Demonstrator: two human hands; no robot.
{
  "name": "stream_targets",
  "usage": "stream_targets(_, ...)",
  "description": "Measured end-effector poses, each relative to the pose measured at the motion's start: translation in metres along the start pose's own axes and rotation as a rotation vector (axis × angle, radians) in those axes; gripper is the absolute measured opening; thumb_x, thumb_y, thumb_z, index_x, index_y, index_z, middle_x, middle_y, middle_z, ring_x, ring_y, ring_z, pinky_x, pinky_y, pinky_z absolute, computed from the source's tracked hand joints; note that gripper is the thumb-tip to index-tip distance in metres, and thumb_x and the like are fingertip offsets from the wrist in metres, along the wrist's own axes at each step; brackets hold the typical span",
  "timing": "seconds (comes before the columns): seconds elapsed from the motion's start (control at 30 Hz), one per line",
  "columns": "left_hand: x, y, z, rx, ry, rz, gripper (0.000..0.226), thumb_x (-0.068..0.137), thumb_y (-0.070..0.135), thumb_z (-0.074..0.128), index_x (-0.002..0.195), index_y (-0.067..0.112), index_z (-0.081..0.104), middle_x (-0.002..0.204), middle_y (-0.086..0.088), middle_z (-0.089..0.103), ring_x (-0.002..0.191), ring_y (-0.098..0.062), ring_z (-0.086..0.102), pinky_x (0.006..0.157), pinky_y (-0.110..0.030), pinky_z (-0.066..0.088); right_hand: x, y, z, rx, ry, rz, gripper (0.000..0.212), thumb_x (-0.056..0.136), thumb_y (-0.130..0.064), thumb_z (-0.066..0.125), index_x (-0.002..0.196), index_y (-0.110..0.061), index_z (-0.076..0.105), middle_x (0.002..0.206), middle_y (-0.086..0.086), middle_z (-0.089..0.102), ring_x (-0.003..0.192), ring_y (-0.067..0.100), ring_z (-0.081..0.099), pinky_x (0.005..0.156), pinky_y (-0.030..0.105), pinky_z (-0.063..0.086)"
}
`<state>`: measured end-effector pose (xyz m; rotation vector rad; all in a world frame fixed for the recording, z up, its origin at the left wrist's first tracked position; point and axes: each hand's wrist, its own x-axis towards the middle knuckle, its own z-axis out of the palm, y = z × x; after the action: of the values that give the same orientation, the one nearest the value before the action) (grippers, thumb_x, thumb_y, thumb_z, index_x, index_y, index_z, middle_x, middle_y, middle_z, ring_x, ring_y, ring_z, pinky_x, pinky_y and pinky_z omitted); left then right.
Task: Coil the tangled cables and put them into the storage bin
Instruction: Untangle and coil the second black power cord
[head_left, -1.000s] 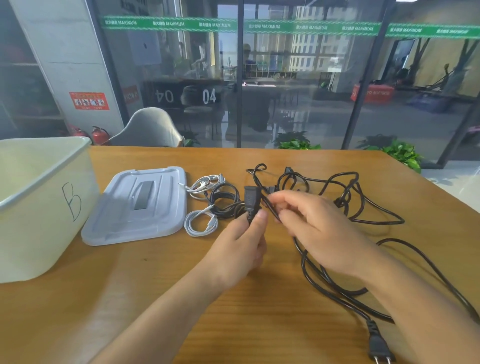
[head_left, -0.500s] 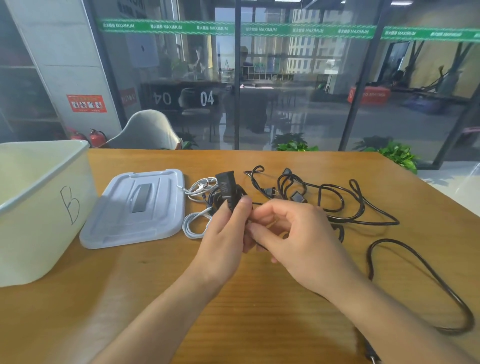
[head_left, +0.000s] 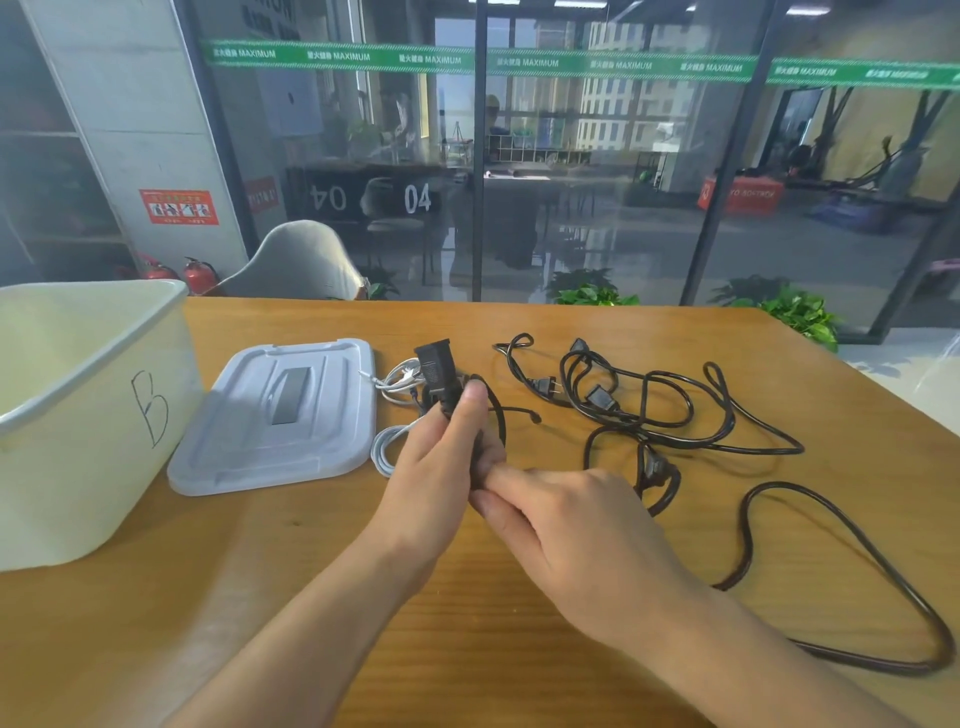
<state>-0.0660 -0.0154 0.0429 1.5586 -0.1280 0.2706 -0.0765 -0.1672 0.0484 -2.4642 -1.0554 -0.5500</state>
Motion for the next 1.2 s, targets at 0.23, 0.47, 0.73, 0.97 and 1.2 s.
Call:
stream_targets(0.23, 0.0, 0.002, -0.003, 0.021, -0.008, 0.031, 0.057, 0.11, 0.042, 0.043, 0.069, 0.004, 0.043, 0.066, -0.005, 0.041, 0.06, -0.013, 0.037, 0.053, -0.016, 0.035, -0.001, 0.001, 0.003, 0.031, 0.033, -0.019, 0.036, 0.11, -0.043, 0.034, 0.102, -0.026, 0.064, 0.068, -0.019, 0.043, 0.057, 0.01, 0.035, 0.052, 0.023, 0.028)
stream_targets(0.47, 0.003, 0.008, -0.012, -0.196, 0.017, 0.0, 0.049, 0.108, 0.038, 0.045, 0.061, 0.027, 0.051, 0.061, -0.004, 0.047, 0.057, -0.021, 0.042, 0.054, -0.03, 0.039, 0.001, 0.009, 0.009, 0.12, -0.085, -0.07, 0.03, 0.112, -0.04, 0.03, 0.102, -0.027, 0.055, 0.062, -0.01, 0.052, 0.054, 0.016, 0.047, 0.051, 0.024, 0.029)
stream_targets(0.73, 0.0, 0.007, -0.014, -0.419, -0.083, -0.028, 0.033, 0.103, 0.038, 0.053, 0.075, 0.023, 0.051, 0.062, 0.002, 0.029, 0.051, -0.018, 0.034, 0.057, -0.029, 0.047, 0.003, 0.041, 0.009, 0.227, -0.333, -0.096, 0.048, 0.109, -0.055, 0.027, 0.088, -0.03, 0.062, 0.06, -0.011, 0.052, 0.06, 0.013, 0.053, 0.059, 0.019, 0.034)
stream_targets(0.97, -0.006, 0.015, -0.015, -0.39, -0.233, -0.086, 0.031, 0.103, 0.039, 0.05, 0.077, 0.022, 0.049, 0.059, 0.004, 0.023, 0.049, -0.017, 0.019, 0.047, -0.026, 0.036, 0.006, 0.077, 0.007, 0.175, -0.422, -0.017, 0.065, 0.097, -0.08, 0.026, 0.073, -0.031, 0.06, 0.065, -0.011, 0.063, 0.063, 0.01, 0.06, 0.064, 0.02, 0.042)
stream_targets(1.2, -0.005, 0.024, -0.026, -0.233, -0.335, -0.144, 0.034, 0.099, 0.038, 0.051, 0.076, 0.019, 0.036, 0.056, 0.005, 0.025, 0.046, -0.017, 0.021, 0.046, -0.027, 0.033, 0.009, 0.109, -0.009, -0.13, -0.157, -0.032, 0.06, 0.091, -0.087, 0.025, 0.069, -0.04, 0.055, 0.061, -0.018, 0.049, 0.066, -0.002, 0.048, 0.071, 0.023, 0.036)
